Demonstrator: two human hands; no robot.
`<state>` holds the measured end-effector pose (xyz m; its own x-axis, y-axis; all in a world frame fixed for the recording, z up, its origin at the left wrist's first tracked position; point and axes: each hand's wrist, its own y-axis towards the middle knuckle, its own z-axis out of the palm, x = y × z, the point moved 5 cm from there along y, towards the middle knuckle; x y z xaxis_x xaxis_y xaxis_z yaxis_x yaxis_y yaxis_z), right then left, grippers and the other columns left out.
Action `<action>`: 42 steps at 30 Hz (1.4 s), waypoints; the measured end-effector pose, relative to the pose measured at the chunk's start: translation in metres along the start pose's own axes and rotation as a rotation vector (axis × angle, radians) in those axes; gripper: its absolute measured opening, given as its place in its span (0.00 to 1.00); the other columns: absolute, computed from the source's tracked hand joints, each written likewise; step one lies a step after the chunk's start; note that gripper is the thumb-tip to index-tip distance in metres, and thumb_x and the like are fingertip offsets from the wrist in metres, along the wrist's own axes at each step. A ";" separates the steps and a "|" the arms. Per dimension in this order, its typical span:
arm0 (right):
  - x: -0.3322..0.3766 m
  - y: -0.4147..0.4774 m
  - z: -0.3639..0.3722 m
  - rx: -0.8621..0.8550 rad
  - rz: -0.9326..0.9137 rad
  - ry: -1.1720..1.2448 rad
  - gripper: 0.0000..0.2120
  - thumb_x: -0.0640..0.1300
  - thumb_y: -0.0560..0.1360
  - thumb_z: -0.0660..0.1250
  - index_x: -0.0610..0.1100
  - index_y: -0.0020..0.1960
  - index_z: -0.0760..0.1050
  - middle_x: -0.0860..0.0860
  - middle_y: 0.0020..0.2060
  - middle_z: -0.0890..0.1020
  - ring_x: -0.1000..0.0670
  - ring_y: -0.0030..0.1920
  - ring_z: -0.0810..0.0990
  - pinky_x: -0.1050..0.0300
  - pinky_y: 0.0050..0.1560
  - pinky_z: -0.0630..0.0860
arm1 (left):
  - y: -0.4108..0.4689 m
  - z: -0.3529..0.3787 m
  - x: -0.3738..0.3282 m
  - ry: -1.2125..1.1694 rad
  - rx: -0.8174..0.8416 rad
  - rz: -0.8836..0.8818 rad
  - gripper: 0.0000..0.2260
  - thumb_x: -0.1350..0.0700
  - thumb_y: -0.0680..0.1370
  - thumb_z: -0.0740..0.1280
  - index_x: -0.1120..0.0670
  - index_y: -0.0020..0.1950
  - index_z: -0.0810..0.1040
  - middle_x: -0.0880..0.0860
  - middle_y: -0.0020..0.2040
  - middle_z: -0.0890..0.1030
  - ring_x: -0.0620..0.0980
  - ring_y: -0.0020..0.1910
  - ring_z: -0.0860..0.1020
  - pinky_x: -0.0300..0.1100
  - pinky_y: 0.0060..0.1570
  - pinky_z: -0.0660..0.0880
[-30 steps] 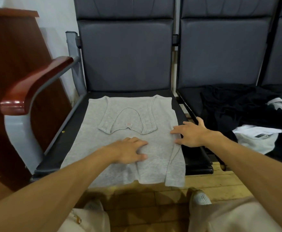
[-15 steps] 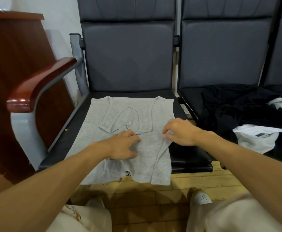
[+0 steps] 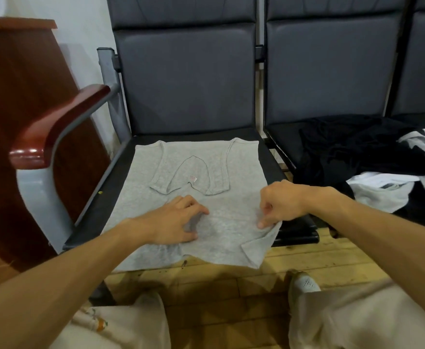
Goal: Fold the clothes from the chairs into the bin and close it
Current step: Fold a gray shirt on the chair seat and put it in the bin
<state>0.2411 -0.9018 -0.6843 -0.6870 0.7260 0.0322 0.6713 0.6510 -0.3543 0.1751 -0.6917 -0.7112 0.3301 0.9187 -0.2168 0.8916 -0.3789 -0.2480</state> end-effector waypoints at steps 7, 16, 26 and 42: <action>0.005 -0.020 0.000 0.041 -0.006 -0.242 0.08 0.46 0.70 0.73 0.52 0.44 0.74 0.52 0.52 0.74 0.49 0.56 0.70 0.50 0.61 0.62 | -0.013 0.005 0.003 -0.069 -0.017 0.027 0.29 0.45 0.79 0.64 0.47 0.76 0.57 0.47 0.71 0.58 0.46 0.70 0.59 0.41 0.71 0.60; 0.049 -0.017 0.005 -0.078 -0.236 0.073 0.02 0.44 0.77 0.67 0.49 0.49 0.75 0.57 0.45 0.70 0.56 0.47 0.72 0.63 0.50 0.70 | -0.038 0.010 0.008 0.088 -0.004 -0.041 0.31 0.32 0.67 0.71 0.48 0.59 0.63 0.45 0.54 0.62 0.45 0.52 0.63 0.40 0.54 0.64; 0.071 -0.009 0.008 -0.063 -0.191 0.269 0.17 0.62 0.75 0.65 0.49 0.49 0.72 0.56 0.43 0.74 0.54 0.44 0.74 0.59 0.45 0.72 | -0.015 -0.010 0.005 -0.490 -0.181 -0.125 0.13 0.49 0.79 0.65 0.59 0.53 0.79 0.57 0.49 0.81 0.50 0.44 0.77 0.43 0.47 0.73; 0.041 0.023 -0.025 -0.309 0.179 0.763 0.08 0.37 0.80 0.56 0.42 0.43 0.70 0.52 0.37 0.72 0.55 0.36 0.69 0.64 0.33 0.65 | -0.002 -0.023 0.027 -0.919 -0.332 -0.387 0.09 0.52 0.82 0.59 0.56 0.54 0.75 0.52 0.52 0.78 0.47 0.50 0.75 0.43 0.54 0.72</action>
<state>0.2352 -0.8512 -0.6677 -0.2612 0.7022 0.6624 0.8743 0.4629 -0.1459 0.1891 -0.6637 -0.6950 -0.2335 0.4801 -0.8456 0.9722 0.0994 -0.2120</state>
